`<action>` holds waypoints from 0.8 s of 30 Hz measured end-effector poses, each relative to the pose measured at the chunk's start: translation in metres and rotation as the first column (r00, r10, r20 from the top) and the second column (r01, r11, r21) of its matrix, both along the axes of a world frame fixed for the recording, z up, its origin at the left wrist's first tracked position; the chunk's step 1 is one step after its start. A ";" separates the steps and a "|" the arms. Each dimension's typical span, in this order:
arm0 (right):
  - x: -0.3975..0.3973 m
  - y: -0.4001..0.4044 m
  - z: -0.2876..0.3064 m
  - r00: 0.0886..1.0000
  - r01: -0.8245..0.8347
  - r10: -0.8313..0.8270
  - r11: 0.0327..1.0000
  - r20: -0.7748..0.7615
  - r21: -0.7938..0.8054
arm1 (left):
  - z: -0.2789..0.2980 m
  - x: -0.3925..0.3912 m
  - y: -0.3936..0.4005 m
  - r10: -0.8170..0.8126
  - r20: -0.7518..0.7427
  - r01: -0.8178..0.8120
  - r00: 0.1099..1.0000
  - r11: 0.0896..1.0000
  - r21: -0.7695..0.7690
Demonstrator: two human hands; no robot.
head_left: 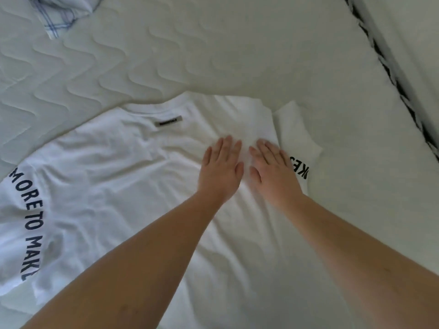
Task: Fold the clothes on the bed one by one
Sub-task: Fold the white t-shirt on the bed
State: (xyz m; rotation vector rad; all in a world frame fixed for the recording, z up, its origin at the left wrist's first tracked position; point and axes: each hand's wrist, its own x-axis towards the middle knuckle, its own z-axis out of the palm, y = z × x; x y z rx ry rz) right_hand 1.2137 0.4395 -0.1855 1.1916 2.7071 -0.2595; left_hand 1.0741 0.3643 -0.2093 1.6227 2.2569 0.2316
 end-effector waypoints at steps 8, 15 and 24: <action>0.035 0.066 0.012 0.846 0.409 -0.408 0.910 -0.343 -0.075 | -0.024 0.019 0.051 0.049 -0.103 -0.040 0.994 0.995 0.089; 0.019 0.137 0.006 0.896 0.367 -0.427 0.867 -0.122 -0.338 | -0.036 0.019 0.054 0.034 -0.129 -0.026 0.991 0.998 0.066; 0.039 0.135 0.007 0.832 0.422 -0.519 0.822 -0.196 -0.382 | -0.037 0.016 0.056 0.026 -0.157 -0.029 0.987 0.999 -0.016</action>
